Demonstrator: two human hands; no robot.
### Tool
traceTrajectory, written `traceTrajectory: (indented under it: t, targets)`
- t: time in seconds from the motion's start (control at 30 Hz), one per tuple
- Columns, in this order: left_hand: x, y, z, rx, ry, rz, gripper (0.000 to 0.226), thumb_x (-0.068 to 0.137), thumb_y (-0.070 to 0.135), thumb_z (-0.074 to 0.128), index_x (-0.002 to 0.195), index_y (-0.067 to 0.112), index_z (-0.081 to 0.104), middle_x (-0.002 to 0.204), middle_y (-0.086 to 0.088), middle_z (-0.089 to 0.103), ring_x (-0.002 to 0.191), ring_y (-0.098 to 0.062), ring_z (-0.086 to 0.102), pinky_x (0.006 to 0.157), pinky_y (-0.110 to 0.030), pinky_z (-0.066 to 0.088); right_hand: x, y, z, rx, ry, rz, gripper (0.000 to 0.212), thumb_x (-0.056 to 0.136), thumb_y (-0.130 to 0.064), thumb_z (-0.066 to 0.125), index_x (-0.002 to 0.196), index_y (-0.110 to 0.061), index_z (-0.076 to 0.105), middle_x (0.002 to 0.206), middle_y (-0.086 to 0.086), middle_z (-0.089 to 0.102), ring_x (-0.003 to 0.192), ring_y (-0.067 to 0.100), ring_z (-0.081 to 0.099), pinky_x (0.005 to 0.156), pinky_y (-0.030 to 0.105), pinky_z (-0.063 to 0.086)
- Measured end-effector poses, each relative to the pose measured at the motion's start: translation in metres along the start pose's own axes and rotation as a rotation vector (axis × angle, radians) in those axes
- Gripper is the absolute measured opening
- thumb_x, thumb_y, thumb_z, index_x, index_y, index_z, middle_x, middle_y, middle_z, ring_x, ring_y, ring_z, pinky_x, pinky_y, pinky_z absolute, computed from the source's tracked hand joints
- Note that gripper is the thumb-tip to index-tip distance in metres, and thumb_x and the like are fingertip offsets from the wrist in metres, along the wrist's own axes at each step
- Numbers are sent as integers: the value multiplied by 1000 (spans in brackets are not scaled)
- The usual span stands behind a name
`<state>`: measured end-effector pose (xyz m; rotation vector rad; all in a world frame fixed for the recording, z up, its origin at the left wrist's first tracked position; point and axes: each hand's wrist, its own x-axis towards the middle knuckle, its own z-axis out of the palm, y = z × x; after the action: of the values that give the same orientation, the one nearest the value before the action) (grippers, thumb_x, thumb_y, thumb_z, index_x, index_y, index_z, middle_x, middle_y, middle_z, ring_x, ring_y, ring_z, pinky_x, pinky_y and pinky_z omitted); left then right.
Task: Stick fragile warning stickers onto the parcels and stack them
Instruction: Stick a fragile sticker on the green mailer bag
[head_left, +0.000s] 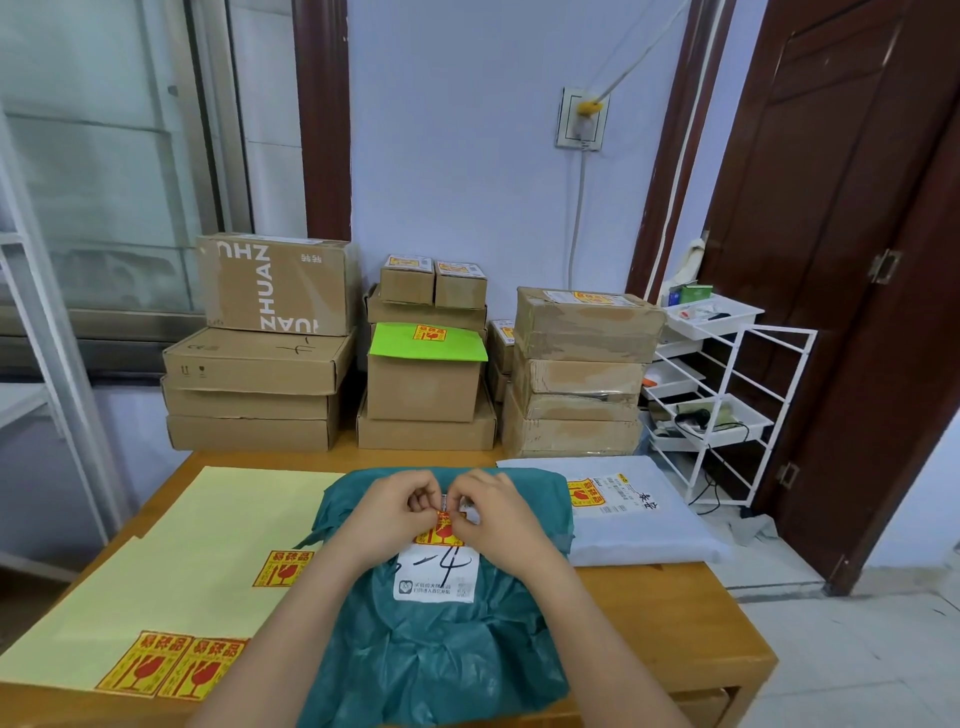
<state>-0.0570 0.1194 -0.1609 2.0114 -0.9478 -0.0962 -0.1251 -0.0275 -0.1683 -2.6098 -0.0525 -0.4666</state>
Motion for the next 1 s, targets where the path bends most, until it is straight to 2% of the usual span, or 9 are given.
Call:
traceTrajectory:
  t: [0.17, 0.3, 0.5, 0.7, 0.8, 0.9, 1.0]
  targets:
    - [1, 2, 0, 60, 31, 5, 28, 75, -5, 62, 68, 21, 56, 73, 4, 52, 64, -4, 46, 62, -13, 39, 0, 0, 0, -1, -17, 8, 15, 86, -16, 57, 84, -29, 51, 92, -13, 47, 95, 22, 45, 85, 31, 38]
    - [0, 3, -1, 84, 39, 2, 30, 76, -8, 60, 68, 21, 56, 78, 2, 52, 67, -6, 45, 62, -11, 39, 0, -2, -1, 2, -23, 30, 13, 86, -13, 56, 85, -25, 51, 92, -10, 46, 94, 16, 39, 81, 25, 34]
    - [2, 1, -2, 107, 27, -9, 33, 78, -8, 58, 68, 24, 56, 77, 3, 51, 67, -6, 46, 63, -12, 40, 1, -5, -3, 66, -23, 80, 14, 81, -6, 56, 82, -19, 52, 96, -5, 51, 98, 16, 41, 79, 21, 32]
    - [2, 2, -1, 117, 35, -8, 32, 78, -7, 59, 69, 23, 57, 77, 4, 52, 67, -5, 46, 62, -12, 40, -1, -4, -6, 123, -24, 110, 18, 80, 1, 54, 82, -17, 54, 103, 1, 54, 107, 17, 45, 87, 19, 36]
    - [0, 2, -1, 78, 53, -20, 30, 79, -8, 58, 72, 22, 58, 77, 4, 53, 67, -6, 47, 63, -13, 41, -3, -2, -8, 209, 36, 140, 24, 79, 5, 55, 84, -18, 57, 103, -1, 54, 99, 11, 51, 83, 12, 39]
    - [-2, 2, -3, -63, 98, -62, 23, 81, -7, 57, 81, 16, 56, 80, 1, 54, 70, -7, 48, 63, -13, 42, -6, -2, -10, 310, 103, 212, 22, 81, -6, 61, 98, -18, 55, 100, 0, 55, 85, 6, 52, 76, 15, 43]
    - [-3, 1, -6, -195, 144, -114, 18, 83, -4, 57, 88, 14, 54, 85, -1, 53, 75, -10, 49, 66, -15, 42, -5, -5, -6, 228, 75, 201, 30, 85, -24, 63, 112, -16, 53, 104, -5, 50, 96, 9, 50, 81, 22, 43]
